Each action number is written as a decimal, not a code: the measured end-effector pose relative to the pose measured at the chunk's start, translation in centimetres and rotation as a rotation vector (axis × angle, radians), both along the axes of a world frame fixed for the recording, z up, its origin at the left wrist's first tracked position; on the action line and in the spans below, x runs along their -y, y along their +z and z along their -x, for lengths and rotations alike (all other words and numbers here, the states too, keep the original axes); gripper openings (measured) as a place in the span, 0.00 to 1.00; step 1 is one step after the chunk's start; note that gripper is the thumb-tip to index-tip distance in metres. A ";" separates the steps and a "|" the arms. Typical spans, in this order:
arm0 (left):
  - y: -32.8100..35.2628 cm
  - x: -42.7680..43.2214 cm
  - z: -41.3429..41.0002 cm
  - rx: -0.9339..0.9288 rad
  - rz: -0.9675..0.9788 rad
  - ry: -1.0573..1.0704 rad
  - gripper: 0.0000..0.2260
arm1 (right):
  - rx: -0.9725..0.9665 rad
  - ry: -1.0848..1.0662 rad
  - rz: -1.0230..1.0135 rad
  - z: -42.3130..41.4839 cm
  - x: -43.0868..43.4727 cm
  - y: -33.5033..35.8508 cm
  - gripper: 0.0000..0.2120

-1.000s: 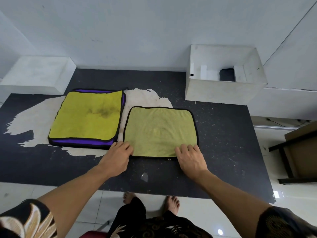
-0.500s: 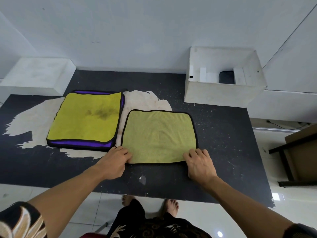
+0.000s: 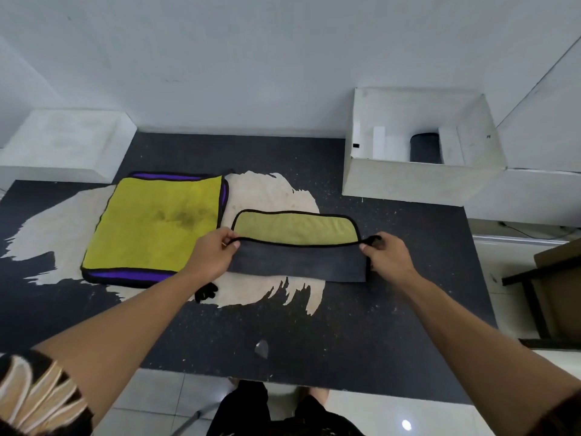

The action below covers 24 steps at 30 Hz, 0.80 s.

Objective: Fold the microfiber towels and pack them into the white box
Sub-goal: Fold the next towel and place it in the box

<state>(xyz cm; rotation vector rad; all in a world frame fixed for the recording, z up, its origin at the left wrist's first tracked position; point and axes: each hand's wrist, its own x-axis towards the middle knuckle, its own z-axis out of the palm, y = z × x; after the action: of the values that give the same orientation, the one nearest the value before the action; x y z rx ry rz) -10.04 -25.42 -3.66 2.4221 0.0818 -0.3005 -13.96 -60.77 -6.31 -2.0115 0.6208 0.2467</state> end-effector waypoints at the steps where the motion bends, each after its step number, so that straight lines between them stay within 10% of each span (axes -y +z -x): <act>1: -0.2 0.3 -0.8 0.010 -0.008 0.022 0.06 | 0.010 -0.031 -0.026 -0.9 -0.2 0.0 0.06; 24: -2.9 3.3 -7.9 -0.022 -0.115 0.234 0.11 | -0.033 -0.170 0.226 -7.7 -1.4 -1.5 0.14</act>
<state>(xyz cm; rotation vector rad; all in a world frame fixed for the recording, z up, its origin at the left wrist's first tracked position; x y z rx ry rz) -2.09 -28.73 -6.54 2.4916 0.3987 -0.2199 -6.30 -59.36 -7.86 -2.1578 0.8683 0.1115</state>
